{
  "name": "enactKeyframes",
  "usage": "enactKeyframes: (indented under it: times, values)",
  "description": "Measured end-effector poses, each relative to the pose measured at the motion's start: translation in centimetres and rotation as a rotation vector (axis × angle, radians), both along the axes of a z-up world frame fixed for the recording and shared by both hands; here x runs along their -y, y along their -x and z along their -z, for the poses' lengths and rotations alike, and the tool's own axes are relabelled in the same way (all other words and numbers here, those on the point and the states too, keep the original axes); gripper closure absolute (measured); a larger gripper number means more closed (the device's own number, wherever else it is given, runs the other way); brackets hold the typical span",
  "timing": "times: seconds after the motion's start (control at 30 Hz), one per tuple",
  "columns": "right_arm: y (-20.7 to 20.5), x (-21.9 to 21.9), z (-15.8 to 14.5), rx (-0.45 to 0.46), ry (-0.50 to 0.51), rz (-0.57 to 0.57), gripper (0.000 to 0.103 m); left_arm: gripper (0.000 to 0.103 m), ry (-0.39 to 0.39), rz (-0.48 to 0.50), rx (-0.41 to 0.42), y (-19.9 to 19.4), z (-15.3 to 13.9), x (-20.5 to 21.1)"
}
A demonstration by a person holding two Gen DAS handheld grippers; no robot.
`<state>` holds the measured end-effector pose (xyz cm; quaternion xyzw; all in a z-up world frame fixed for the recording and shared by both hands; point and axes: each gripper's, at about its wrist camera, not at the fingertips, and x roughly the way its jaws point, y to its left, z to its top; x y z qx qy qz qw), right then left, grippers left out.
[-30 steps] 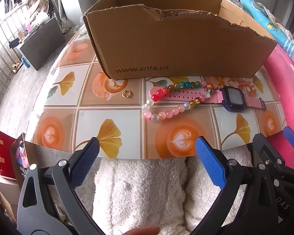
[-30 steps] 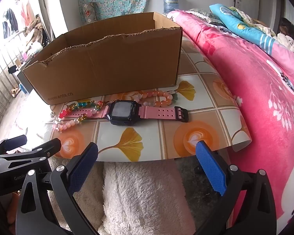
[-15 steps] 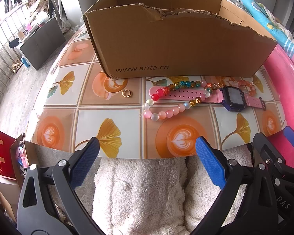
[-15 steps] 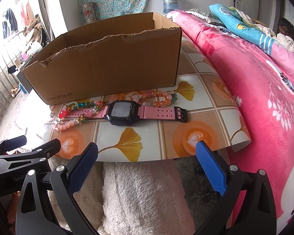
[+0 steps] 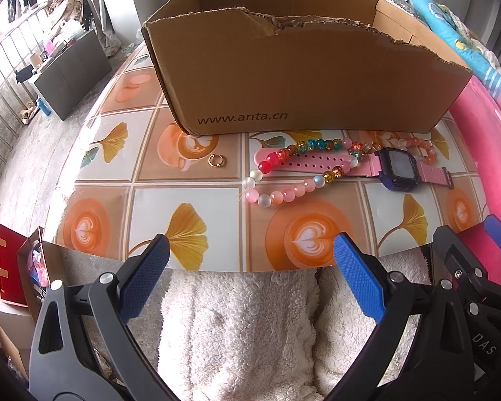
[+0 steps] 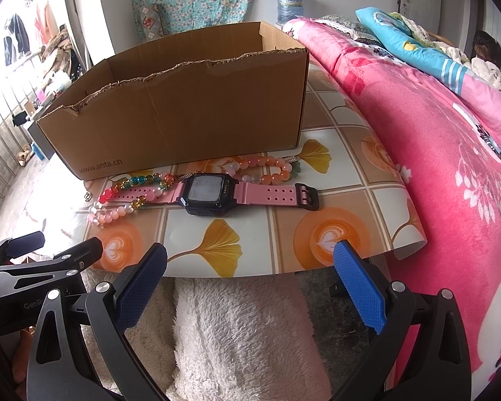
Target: Organize jewelry
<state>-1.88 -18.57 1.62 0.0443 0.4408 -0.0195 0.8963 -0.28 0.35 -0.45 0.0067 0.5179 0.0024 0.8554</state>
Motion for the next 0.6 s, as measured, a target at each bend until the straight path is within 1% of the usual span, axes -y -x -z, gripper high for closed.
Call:
enactKeyframes:
  times: [0.2, 0.37, 0.43, 0.5, 0.6]
  values:
    - [-0.1, 0.0, -0.1, 0.001, 0.000, 0.000, 0.005, 0.008, 0.003, 0.006, -0.001, -0.2, 0.0, 0.1]
    - [0.0, 0.2, 0.0, 0.007, -0.014, -0.007, 0.006, 0.008, 0.015, 0.027, 0.022, 0.0, -0.3, -0.6]
    - [-0.4, 0.5, -0.4, 0.018, -0.028, -0.014, 0.006, 0.008, 0.032, 0.048, 0.046, 0.2, -0.5, -1.1]
    - [-0.2, 0.5, -1.0, 0.042, -0.046, -0.022, 0.006, 0.008, 0.032, 0.063, 0.085, 0.4, -0.9, -1.8]
    - [0.2, 0.4, -1.5, 0.079, -0.077, -0.040, 0.006, 0.008, 0.083, 0.104, 0.123, 0.4, -1.2, -3.1]
